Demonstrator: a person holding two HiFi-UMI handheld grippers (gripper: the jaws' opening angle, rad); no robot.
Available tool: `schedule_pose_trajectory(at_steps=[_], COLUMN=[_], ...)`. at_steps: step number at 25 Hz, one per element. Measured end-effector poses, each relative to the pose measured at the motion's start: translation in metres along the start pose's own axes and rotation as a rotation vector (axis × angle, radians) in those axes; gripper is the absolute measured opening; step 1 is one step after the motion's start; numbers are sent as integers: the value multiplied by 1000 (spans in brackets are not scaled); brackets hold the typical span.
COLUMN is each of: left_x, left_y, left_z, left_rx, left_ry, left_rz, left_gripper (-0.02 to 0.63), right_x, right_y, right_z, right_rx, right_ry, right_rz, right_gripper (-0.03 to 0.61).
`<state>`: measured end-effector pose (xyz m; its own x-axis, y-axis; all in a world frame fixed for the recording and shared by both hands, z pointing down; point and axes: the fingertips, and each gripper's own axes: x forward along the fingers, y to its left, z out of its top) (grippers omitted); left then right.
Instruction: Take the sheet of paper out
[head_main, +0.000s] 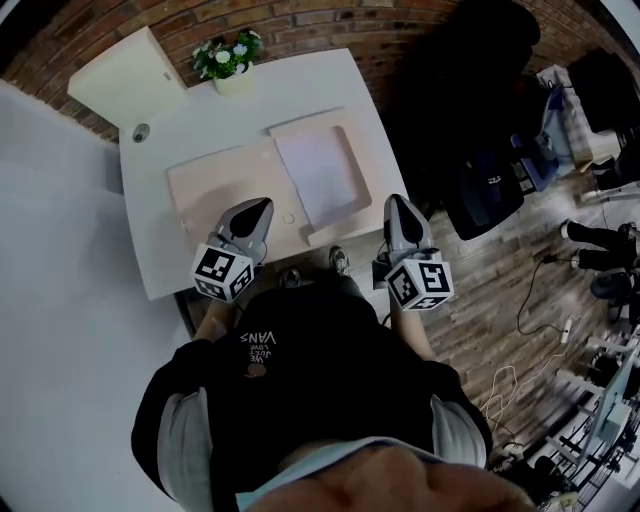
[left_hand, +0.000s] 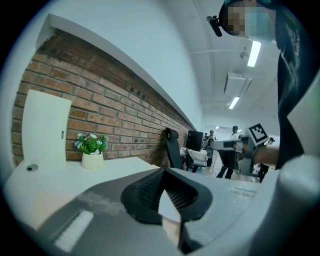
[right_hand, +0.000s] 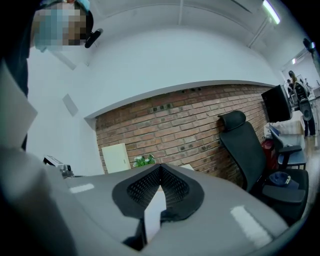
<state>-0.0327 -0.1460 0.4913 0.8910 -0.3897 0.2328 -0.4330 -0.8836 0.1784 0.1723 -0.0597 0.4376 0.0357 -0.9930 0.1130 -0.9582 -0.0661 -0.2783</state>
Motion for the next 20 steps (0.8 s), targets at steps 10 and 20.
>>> schedule_pose_trajectory(at_steps=[10, 20], left_x=[23, 46], left_y=[-5, 1], left_z=[-10, -45], left_rx=[-67, -170], left_ry=[14, 82], left_rz=[136, 257], left_gripper=[0, 0], right_x=[33, 56], right_y=[-21, -38], right_z=[3, 1], right_rx=[0, -13], right_ry=[63, 105], right_rz=[150, 243], right_gripper=[2, 2])
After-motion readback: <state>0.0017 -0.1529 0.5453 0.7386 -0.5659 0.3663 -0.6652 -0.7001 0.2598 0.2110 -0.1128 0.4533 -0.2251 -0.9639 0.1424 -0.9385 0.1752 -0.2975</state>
